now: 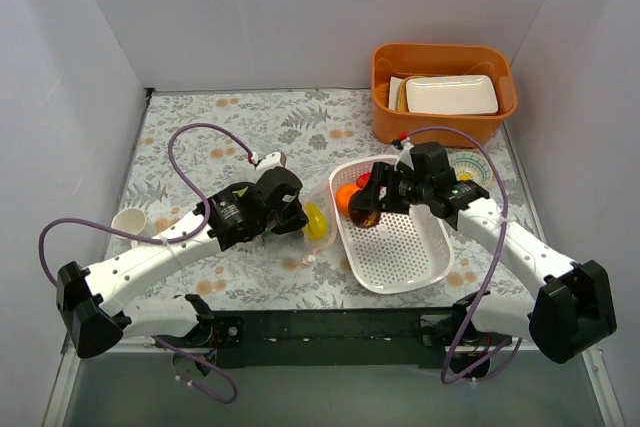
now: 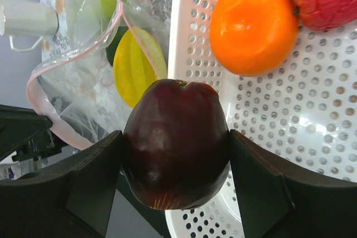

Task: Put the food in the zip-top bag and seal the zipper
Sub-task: Pick up the fake fruit from the bin, then place the fake fruit in the zipper food storage bag.

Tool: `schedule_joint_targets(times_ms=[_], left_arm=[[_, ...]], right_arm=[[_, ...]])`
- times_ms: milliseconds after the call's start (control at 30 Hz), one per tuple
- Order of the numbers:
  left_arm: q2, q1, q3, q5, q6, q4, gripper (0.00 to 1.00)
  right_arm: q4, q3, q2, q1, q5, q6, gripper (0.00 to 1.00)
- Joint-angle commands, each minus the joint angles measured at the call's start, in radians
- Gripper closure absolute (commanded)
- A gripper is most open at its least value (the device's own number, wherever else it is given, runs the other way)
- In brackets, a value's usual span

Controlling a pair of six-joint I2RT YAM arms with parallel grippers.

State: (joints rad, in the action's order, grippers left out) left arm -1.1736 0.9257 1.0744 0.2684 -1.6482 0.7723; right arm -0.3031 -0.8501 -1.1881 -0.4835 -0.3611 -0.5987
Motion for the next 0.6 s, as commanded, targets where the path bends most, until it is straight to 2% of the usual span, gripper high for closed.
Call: schedule_joint_targets(times_ms=[0, 300, 567], left_arm=[[0.012, -0.005, 0.024, -0.001, 0.005, -0.011, 1.0], [0.019, -0.005, 0.028, 0.003, 0.002, -0.002, 1.0], [0.045, -0.007, 0.038, 0.018, -0.001, 0.018, 1.0]], right_arm=[[0.076, -0.043, -0.044, -0.073, -0.041, -0.019, 0.43], [0.185, -0.107, -0.177, -0.23, -0.009, -0.078, 0.44], [0.233, -0.184, -0.3, -0.279, 0.001, -0.105, 0.46]])
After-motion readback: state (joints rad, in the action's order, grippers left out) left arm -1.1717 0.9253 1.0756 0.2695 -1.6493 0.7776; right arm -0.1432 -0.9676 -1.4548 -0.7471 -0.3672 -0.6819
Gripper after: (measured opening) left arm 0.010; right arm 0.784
